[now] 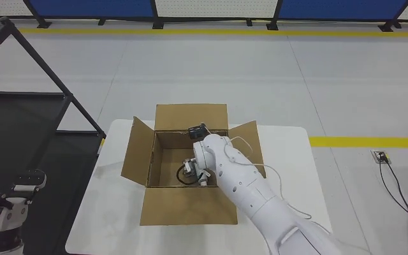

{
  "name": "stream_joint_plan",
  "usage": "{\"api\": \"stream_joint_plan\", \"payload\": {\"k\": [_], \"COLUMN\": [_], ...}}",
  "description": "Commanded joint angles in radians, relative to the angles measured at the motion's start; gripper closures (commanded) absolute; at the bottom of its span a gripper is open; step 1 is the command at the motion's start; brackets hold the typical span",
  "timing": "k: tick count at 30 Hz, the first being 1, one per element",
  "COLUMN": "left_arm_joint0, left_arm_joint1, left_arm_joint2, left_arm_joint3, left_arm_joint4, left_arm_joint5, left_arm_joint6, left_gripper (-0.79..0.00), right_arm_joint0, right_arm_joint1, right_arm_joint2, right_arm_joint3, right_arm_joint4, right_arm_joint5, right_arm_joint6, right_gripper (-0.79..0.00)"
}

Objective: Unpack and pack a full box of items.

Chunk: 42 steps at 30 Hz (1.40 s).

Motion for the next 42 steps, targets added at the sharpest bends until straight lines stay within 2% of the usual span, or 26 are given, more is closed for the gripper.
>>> {"api": "stream_joint_plan", "payload": {"k": [1, 12, 13, 15, 16, 21, 24, 29, 36, 39, 42], "left_arm_joint0": [0.000, 0.000, 0.000, 0.000, 0.000, 0.000, 0.000, 0.000, 0.000, 0.000, 0.000], "left_arm_joint1": [0.000, 0.000, 0.000, 0.000, 0.000, 0.000, 0.000, 0.000, 0.000, 0.000, 0.000], "left_arm_joint2": [0.000, 0.000, 0.000, 0.000, 0.000, 0.000, 0.000, 0.000, 0.000, 0.000, 0.000], "left_arm_joint3": [0.000, 0.000, 0.000, 0.000, 0.000, 0.000, 0.000, 0.000, 0.000, 0.000, 0.000], "left_arm_joint4": [0.000, 0.000, 0.000, 0.000, 0.000, 0.000, 0.000, 0.000, 0.000, 0.000, 0.000], "left_arm_joint5": [0.000, 0.000, 0.000, 0.000, 0.000, 0.000, 0.000, 0.000, 0.000, 0.000, 0.000], "left_arm_joint6": [0.000, 0.000, 0.000, 0.000, 0.000, 0.000, 0.000, 0.000, 0.000, 0.000, 0.000], "left_gripper": [-0.785, -0.785, -0.785, -0.785, -0.785, -0.785, -0.785, -0.785, -0.785, -0.785, -0.785], "right_arm_joint0": [0.019, 0.069, 0.072, 0.076, 0.078, 0.088, 0.094, 0.100, 0.114, 0.116, 0.114], "right_arm_joint1": [-0.018, -0.085, -0.089, -0.095, -0.098, -0.105, -0.106, -0.107, -0.101, -0.097, -0.090], "right_arm_joint2": [-0.005, -0.009, -0.008, -0.006, -0.005, 0.008, 0.014, 0.021, 0.041, 0.049, 0.062], "right_arm_joint3": [0.061, 0.275, 0.287, 0.304, 0.313, 0.344, 0.357, 0.364, 0.358, 0.345, 0.324], "right_arm_joint4": [0.015, 0.078, 0.083, 0.089, 0.092, 0.113, 0.121, 0.129, 0.154, 0.163, 0.177], "right_arm_joint5": [0.014, -0.001, -0.002, -0.004, -0.005, -0.009, -0.017, -0.022, -0.045, -0.080, -0.125], "right_arm_joint6": [-0.019, -0.096, -0.099, -0.107, -0.111, -0.133, -0.138, -0.150, -0.190, -0.212, -0.263], "right_gripper": [0.000, -0.012, -0.111, -0.243, -0.268, -0.323, -0.428, -0.403, -0.489, -0.653, -0.690]}}
